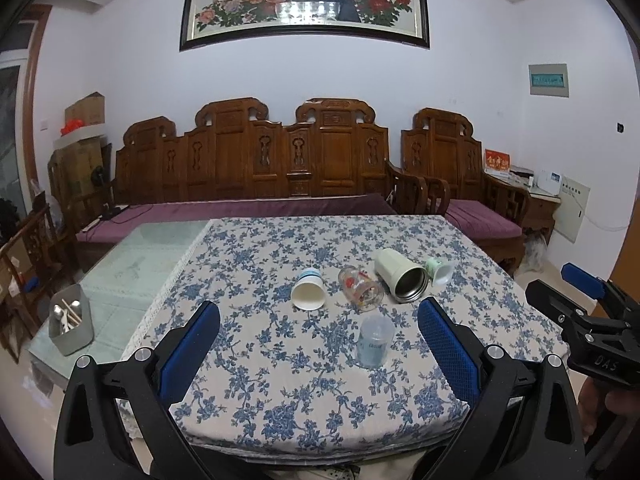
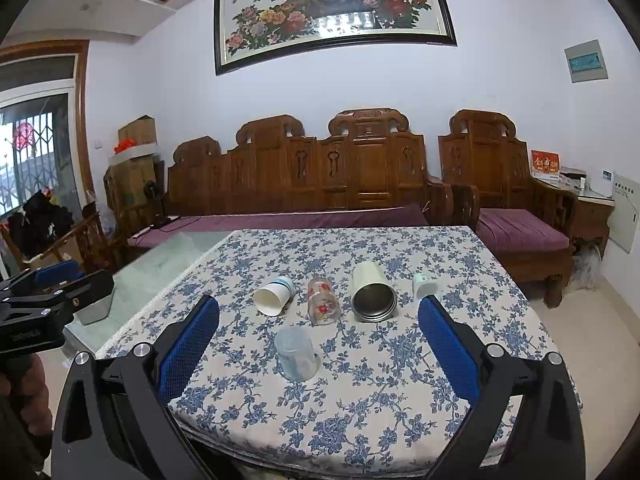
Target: Flip cup upside down
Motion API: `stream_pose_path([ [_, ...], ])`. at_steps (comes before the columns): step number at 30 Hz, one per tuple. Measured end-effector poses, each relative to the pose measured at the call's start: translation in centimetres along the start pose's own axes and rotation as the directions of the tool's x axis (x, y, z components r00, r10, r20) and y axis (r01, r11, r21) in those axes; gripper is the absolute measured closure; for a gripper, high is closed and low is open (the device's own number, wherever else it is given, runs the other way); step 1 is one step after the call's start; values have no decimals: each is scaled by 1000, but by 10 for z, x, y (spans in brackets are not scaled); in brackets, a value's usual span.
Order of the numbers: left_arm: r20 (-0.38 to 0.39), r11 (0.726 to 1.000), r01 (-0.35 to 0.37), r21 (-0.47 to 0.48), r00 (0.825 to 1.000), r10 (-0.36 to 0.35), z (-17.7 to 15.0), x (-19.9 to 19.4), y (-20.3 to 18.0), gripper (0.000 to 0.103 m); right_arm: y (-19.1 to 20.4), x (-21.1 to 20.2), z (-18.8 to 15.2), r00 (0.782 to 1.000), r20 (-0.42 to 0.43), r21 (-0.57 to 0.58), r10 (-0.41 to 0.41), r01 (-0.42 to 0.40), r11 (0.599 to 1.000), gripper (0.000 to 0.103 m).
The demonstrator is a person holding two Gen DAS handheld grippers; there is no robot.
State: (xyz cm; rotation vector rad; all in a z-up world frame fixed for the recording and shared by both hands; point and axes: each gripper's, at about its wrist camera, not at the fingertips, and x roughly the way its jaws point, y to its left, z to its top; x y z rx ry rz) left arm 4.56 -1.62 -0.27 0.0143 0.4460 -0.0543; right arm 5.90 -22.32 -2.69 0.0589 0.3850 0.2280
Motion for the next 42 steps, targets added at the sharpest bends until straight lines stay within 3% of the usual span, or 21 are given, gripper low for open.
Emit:
stream_pose_path([
  [42, 4, 1000, -25, -3, 1000, 25, -3, 4, 2, 8, 0, 6, -5, 1000, -15, 8, -5, 5, 1000, 3],
])
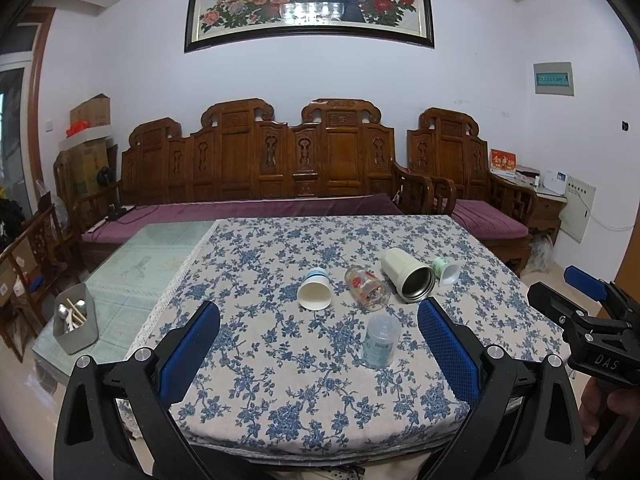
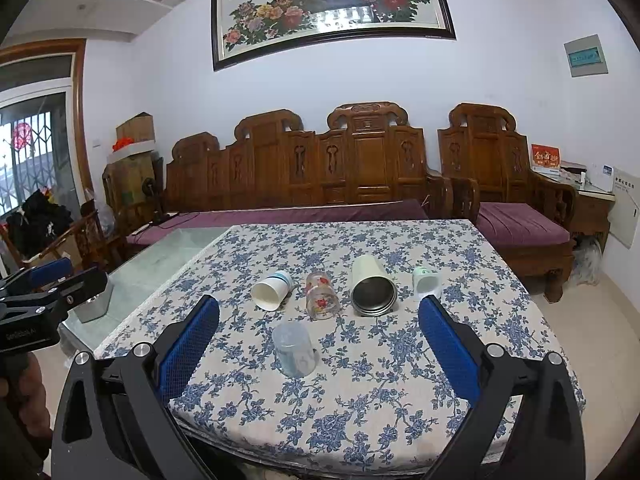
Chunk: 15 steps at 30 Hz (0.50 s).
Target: Flip cup upside down
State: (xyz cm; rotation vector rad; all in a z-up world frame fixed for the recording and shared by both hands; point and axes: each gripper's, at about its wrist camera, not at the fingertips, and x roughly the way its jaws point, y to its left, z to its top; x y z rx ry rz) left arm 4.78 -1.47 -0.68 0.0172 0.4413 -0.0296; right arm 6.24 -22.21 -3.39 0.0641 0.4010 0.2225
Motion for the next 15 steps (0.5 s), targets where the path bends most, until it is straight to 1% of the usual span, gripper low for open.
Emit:
stream_pose_path([
  [15, 7, 1000, -5, 1, 1000, 5, 1, -3, 2, 8, 2, 2, -1, 1000, -3, -1, 4, -4, 1000, 3],
])
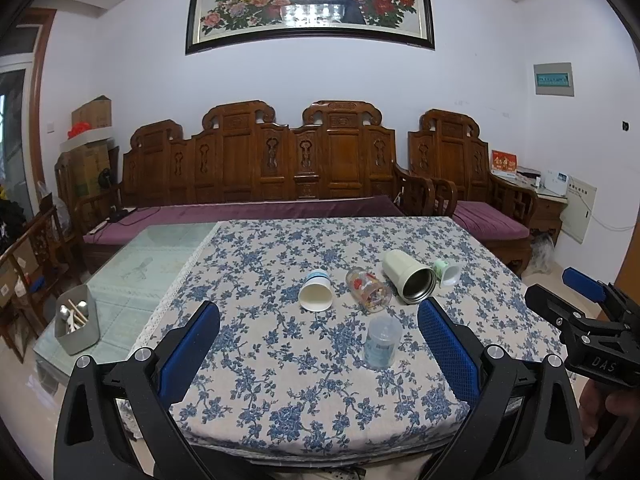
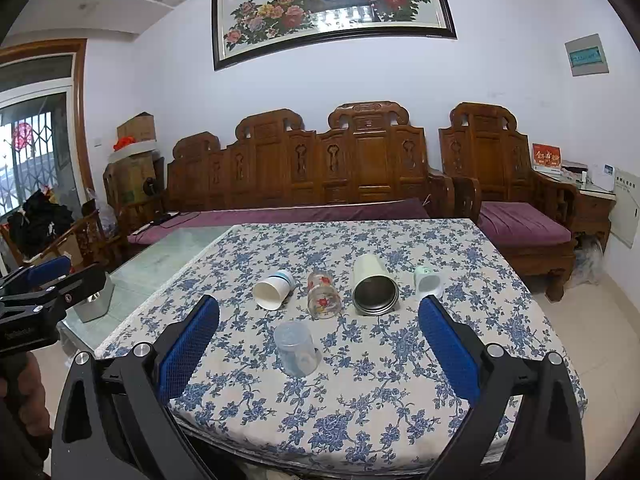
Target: Flip cup upside down
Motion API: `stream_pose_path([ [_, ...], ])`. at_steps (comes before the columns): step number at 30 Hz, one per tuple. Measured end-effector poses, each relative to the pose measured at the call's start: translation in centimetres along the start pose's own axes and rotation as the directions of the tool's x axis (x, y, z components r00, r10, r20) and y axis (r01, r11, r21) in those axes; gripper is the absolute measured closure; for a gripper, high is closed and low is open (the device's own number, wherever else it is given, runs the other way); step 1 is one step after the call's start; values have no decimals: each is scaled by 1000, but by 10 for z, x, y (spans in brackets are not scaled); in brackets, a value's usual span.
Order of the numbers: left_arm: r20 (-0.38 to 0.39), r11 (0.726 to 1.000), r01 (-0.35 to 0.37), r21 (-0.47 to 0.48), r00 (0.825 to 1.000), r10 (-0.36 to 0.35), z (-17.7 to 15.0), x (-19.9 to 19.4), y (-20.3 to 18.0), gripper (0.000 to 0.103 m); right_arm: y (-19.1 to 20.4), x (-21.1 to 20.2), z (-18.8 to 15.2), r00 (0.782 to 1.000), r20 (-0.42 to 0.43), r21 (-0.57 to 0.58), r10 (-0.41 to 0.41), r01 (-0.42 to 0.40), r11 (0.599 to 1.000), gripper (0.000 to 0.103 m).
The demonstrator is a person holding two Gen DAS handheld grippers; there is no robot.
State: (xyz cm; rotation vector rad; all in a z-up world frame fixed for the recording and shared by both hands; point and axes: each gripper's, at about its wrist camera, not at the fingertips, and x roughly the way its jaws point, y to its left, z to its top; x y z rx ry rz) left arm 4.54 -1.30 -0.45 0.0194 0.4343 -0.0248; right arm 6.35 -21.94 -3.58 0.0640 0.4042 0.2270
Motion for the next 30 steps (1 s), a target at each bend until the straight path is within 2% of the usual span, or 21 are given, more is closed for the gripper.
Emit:
stream_pose_path([
  [30, 0, 1000, -4, -1, 1000, 4, 4, -2, -3, 8, 1, 0, 0, 1000, 1, 2, 2, -2, 1000, 3],
])
